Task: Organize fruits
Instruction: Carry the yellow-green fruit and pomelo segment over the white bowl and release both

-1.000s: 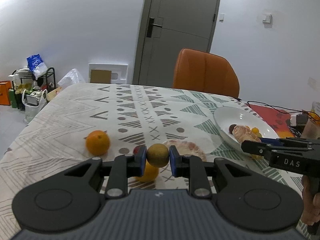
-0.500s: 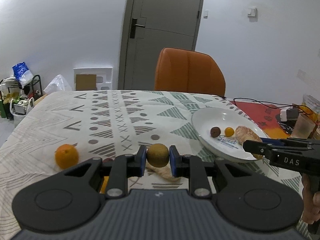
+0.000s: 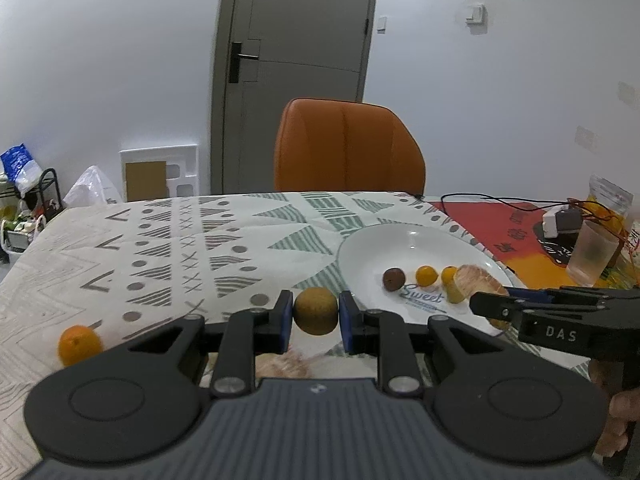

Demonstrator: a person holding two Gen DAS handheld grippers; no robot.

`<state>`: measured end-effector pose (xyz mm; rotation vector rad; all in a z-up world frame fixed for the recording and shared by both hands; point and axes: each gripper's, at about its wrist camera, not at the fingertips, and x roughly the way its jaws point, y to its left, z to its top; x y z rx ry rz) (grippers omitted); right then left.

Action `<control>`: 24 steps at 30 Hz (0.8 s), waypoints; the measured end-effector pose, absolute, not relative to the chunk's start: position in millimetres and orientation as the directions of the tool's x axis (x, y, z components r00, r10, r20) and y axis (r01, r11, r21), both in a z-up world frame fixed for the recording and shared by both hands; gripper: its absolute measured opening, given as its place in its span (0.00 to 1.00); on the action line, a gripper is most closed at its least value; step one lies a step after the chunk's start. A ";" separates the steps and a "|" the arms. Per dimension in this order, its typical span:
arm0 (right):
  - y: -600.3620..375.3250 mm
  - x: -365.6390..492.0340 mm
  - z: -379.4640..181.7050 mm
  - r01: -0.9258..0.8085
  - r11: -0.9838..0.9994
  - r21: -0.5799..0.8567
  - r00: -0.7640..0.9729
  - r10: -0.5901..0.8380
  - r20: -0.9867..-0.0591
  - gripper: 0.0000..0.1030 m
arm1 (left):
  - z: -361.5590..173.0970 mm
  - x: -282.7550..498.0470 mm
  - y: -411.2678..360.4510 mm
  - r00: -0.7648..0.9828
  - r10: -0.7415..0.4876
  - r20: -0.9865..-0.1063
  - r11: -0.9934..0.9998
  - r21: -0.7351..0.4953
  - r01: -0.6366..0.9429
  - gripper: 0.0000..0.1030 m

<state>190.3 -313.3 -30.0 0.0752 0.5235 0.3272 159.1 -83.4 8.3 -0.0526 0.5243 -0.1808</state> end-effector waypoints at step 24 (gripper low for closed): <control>-353.4 188.2 -35.4 -0.209 0.957 0.204 0.843 0.282 -0.459 0.46 | -1.9 191.3 -139.5 0.817 -0.269 -0.510 0.961 -0.082 0.265 0.22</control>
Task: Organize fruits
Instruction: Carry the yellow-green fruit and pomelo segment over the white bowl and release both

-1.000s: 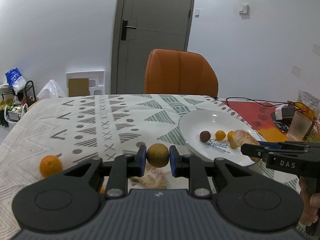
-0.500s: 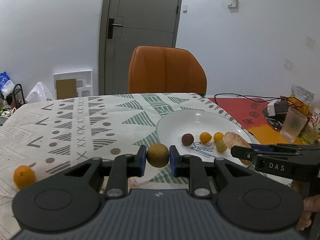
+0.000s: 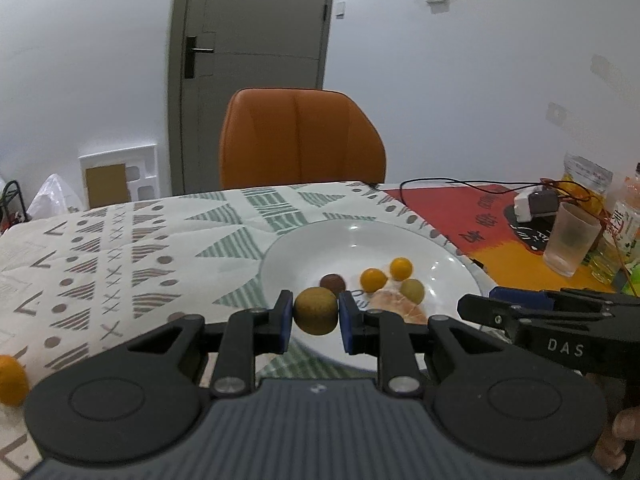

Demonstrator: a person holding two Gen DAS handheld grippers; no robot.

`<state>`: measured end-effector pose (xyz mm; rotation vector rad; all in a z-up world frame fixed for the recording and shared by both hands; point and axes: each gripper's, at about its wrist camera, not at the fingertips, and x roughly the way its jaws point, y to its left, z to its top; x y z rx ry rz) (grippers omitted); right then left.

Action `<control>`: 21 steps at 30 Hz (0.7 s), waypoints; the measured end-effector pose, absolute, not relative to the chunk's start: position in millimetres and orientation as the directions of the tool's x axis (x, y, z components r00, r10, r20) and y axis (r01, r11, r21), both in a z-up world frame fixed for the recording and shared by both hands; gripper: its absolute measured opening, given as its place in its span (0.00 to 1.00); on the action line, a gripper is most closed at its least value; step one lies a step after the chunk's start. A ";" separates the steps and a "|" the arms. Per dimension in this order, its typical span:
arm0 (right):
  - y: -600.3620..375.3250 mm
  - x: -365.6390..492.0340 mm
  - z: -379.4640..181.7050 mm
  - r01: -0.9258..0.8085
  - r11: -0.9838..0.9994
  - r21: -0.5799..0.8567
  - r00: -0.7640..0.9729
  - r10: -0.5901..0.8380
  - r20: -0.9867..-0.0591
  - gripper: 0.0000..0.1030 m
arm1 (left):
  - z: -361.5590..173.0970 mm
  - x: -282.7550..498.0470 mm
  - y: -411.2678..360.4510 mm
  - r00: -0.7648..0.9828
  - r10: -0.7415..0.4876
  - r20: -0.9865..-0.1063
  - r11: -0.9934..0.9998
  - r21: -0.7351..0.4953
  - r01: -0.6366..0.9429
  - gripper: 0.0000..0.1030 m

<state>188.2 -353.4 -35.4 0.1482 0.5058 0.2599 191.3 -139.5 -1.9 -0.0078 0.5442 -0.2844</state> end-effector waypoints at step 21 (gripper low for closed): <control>-357.4 180.9 -42.3 -0.192 0.950 0.245 0.836 0.289 -0.466 0.47 | 0.2 184.3 -140.3 0.833 -0.197 -0.517 0.975 -0.019 0.220 0.54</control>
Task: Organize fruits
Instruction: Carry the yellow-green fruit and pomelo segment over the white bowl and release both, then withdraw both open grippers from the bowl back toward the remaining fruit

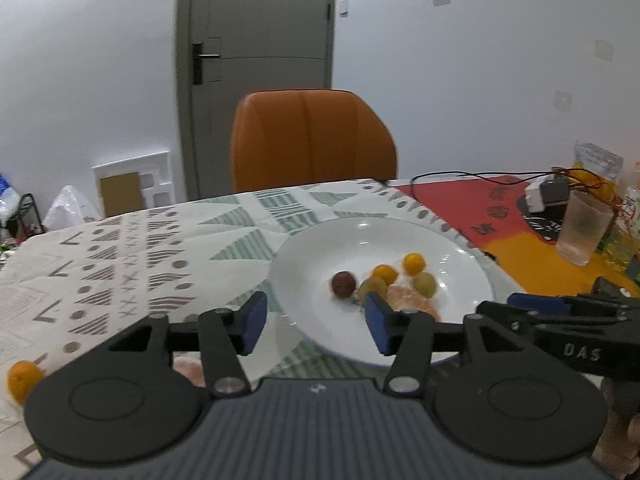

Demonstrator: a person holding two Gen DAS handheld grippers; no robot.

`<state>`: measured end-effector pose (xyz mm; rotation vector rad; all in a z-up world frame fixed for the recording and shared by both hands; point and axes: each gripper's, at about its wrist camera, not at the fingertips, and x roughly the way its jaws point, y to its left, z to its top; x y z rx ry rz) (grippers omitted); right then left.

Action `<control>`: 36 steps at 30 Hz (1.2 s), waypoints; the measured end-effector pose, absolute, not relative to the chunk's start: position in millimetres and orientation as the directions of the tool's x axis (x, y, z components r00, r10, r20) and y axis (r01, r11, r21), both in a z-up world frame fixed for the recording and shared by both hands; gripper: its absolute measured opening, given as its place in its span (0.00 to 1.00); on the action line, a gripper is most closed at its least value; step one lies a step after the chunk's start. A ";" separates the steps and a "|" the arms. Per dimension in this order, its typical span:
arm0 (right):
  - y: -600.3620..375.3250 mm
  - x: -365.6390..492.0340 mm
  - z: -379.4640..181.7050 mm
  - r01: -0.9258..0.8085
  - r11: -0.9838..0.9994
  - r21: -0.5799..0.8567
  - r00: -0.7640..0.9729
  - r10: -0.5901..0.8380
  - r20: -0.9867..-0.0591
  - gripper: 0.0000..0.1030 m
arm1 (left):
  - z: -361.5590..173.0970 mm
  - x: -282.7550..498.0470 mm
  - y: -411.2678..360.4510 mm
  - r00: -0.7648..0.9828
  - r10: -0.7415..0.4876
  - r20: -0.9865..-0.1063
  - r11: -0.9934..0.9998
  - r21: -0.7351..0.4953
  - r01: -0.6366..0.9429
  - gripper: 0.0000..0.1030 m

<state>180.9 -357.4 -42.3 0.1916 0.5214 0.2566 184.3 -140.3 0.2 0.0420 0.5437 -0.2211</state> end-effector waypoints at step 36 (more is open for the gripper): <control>-292.3 163.0 -31.1 -0.302 0.926 0.226 0.816 0.373 -0.441 1.00 | 8.1 125.6 -39.1 0.873 -0.012 -0.487 0.996 -0.084 -0.033 0.84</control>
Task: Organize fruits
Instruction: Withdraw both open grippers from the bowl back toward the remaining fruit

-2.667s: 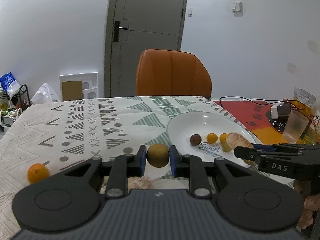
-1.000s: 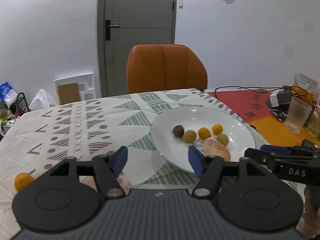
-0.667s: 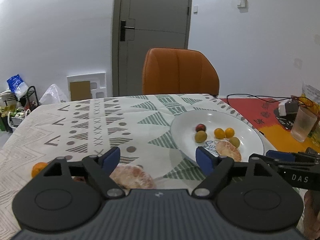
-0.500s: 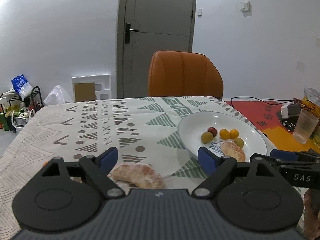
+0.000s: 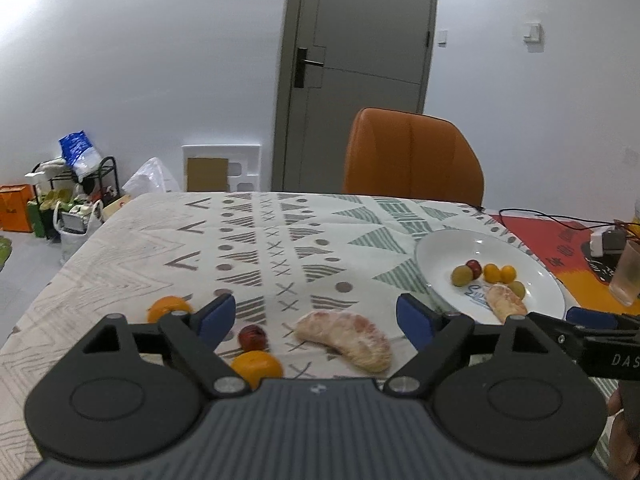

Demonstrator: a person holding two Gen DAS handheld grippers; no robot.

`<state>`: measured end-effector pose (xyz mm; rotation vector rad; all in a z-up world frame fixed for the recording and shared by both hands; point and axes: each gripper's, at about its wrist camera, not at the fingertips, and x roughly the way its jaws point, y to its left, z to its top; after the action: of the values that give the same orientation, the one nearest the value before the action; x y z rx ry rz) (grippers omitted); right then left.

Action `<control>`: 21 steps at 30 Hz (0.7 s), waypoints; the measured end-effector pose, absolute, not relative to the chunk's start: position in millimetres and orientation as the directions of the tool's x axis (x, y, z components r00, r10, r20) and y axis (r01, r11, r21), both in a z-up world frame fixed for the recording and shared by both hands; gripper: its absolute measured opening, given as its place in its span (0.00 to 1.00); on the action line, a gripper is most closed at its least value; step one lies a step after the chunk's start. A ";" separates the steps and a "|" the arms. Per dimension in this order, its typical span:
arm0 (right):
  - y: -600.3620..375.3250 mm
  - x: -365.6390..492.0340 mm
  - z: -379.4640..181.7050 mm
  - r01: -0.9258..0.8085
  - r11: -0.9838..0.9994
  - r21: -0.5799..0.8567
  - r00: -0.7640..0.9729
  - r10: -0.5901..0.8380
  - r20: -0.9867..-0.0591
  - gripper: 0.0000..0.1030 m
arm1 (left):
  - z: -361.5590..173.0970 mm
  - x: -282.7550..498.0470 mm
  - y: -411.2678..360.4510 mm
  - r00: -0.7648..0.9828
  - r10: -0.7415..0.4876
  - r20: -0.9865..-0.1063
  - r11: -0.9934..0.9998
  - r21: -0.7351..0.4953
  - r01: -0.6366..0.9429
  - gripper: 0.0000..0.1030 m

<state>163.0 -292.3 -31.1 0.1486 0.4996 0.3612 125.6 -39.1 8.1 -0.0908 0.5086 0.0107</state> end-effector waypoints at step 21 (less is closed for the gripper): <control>-248.4 152.8 -28.0 -0.411 0.891 0.190 0.767 0.451 -0.457 1.00 | -12.3 107.0 -10.1 0.861 0.046 -0.506 0.991 -0.088 -0.105 0.84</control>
<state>152.8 -248.4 -28.0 0.0804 0.5164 0.4688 107.0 -10.1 -12.3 -0.1140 0.5273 0.0796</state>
